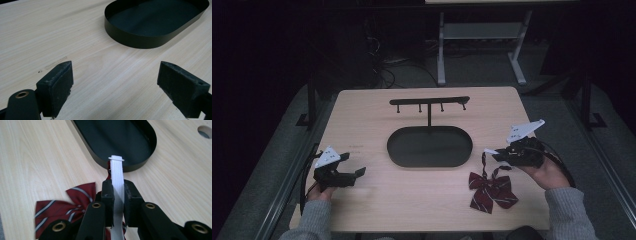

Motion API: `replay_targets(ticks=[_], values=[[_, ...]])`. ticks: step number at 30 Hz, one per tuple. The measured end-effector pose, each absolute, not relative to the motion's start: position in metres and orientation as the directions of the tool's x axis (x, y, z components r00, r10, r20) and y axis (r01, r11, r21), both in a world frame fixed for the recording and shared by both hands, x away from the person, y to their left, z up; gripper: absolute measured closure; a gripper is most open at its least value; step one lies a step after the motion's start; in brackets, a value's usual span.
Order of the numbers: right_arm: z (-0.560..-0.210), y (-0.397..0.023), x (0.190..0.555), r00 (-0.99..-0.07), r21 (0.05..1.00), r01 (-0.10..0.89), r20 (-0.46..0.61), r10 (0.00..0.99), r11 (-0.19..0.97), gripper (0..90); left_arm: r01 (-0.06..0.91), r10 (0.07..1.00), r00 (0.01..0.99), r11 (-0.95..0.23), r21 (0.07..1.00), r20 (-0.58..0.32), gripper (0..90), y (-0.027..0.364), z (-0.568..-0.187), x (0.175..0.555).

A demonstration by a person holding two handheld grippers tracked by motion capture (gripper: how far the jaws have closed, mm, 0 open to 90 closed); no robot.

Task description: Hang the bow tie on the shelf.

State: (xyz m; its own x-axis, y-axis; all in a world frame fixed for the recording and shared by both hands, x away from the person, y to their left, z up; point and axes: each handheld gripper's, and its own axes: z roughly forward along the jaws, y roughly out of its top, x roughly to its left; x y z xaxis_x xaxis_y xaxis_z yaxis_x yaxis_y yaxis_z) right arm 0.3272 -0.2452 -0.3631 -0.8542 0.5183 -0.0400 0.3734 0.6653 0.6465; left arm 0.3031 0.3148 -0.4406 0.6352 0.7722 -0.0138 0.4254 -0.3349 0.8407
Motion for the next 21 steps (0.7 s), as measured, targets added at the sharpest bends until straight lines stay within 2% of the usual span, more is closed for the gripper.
replay_targets(ticks=[21], values=[[-0.33, -0.228, 0.326, -0.889, 0.702, 0.286, -0.06, 0.454, 0.653, 80.3, 0.427, 0.773, 0.634, -0.329, 0.843, -0.019, 13.0, 0.314, -0.441, 0.303]])
